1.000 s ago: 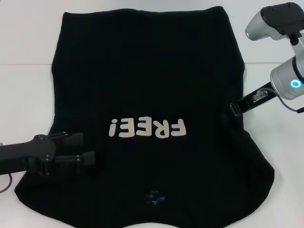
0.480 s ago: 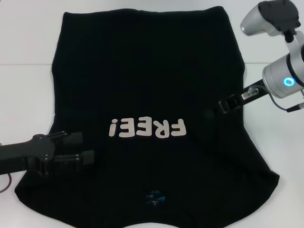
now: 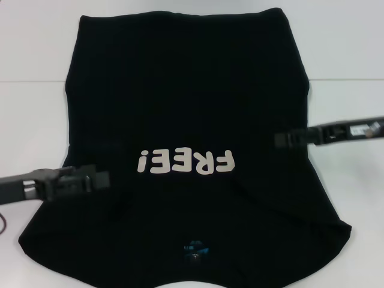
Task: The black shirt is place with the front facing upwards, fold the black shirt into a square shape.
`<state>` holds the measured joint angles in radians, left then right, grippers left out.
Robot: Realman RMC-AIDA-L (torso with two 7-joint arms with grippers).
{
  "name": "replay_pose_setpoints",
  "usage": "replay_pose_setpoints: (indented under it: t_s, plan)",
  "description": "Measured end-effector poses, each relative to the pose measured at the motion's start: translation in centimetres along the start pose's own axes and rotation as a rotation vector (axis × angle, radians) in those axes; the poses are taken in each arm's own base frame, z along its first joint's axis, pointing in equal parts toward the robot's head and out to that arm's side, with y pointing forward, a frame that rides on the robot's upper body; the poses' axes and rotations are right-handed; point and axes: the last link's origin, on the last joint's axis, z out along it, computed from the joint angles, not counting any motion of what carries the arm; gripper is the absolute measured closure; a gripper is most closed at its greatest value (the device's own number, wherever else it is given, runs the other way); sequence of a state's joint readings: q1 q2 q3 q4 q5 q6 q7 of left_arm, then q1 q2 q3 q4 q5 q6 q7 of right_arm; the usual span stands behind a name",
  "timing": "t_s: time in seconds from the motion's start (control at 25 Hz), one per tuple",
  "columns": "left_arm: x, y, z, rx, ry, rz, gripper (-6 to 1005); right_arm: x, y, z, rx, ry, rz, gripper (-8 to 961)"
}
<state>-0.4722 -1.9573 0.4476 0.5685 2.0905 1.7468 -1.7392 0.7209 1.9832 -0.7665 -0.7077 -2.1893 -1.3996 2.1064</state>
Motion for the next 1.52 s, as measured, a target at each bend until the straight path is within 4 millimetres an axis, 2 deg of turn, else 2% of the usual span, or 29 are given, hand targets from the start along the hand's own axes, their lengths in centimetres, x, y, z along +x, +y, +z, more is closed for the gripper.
replay_pose_setpoints:
  t_s: [0.16,0.36,0.48,0.68,0.88,1.52]
  plan:
    - [1.1,-0.5,-1.6,0.045,-0.055,-0.192,89,3.3,0.2,-1.1,-0.116,-0.081,-0.147,288]
    - [1.8,-1.6,-4.4,0.218,-0.183,-0.326,89,6.3,1.3,-0.3,-0.166,-0.155,-0.305,122]
    - [2.2,-2.3,-5.9,0.364,-0.284,-0.37,89,6.9,1.5,0.6,-0.156,-0.148,-0.336,125]
    - [2.8,-3.0,-6.5,0.482,-0.38,-0.401,89,7.0,1.5,1.2,-0.142,-0.131,-0.348,129]
    - [1.8,-3.8,-5.6,0.545,-0.461,-0.394,92,6.9,1.5,1.3,-0.139,-0.133,-0.353,128]
    - [0.7,-4.5,-3.8,0.54,-0.483,-0.386,105,6.7,1.6,1.7,-0.135,-0.129,-0.35,128]
